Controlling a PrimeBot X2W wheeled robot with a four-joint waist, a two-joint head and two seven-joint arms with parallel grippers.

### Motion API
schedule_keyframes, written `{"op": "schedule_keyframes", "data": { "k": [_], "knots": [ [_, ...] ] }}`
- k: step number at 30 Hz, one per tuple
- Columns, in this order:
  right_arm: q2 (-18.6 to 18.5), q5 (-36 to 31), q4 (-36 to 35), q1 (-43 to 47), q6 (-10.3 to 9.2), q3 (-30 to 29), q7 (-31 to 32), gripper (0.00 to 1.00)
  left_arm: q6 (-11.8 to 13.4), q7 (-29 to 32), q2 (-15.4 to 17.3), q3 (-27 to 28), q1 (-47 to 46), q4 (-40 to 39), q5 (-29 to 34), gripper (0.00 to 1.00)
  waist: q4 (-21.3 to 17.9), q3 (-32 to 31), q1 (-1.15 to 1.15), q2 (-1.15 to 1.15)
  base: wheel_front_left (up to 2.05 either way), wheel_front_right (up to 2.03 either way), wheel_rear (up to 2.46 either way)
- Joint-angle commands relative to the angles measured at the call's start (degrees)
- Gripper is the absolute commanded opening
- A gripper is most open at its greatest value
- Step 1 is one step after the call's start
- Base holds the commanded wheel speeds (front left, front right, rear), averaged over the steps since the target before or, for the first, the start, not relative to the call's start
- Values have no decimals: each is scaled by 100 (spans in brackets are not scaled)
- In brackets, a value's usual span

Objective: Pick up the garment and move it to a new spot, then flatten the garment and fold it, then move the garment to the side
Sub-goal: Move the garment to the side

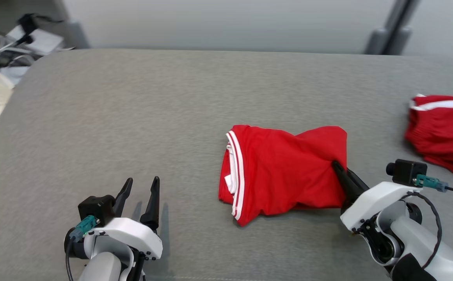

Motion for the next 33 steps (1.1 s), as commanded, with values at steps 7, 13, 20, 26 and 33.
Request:
{"op": "schedule_keyframes", "data": {
  "k": [7,13,20,26,33],
  "knots": [
    [12,-150,-279,331,0,-385,-83,0,-69,-33,109,283,-176,-136,144,100,-1150,17,0,0,0,0,0],
    [54,-245,-388,469,0,-606,-84,0,-88,-33,109,410,-197,-196,284,100,-1752,110,0,0,0,0,0],
    [86,-347,-484,579,0,-815,-84,0,-108,-33,109,508,-202,-249,390,100,-2303,155,0,0,0,0,0],
    [54,-403,-520,621,0,-919,-84,0,-128,-33,109,573,-226,-297,477,100,-2495,209,0,0,0,0,0],
    [-94,-806,-446,257,0,-740,-84,0,-155,-33,109,540,-312,-352,542,100,-2450,313,0,0,0,0,0]
  ]
}}
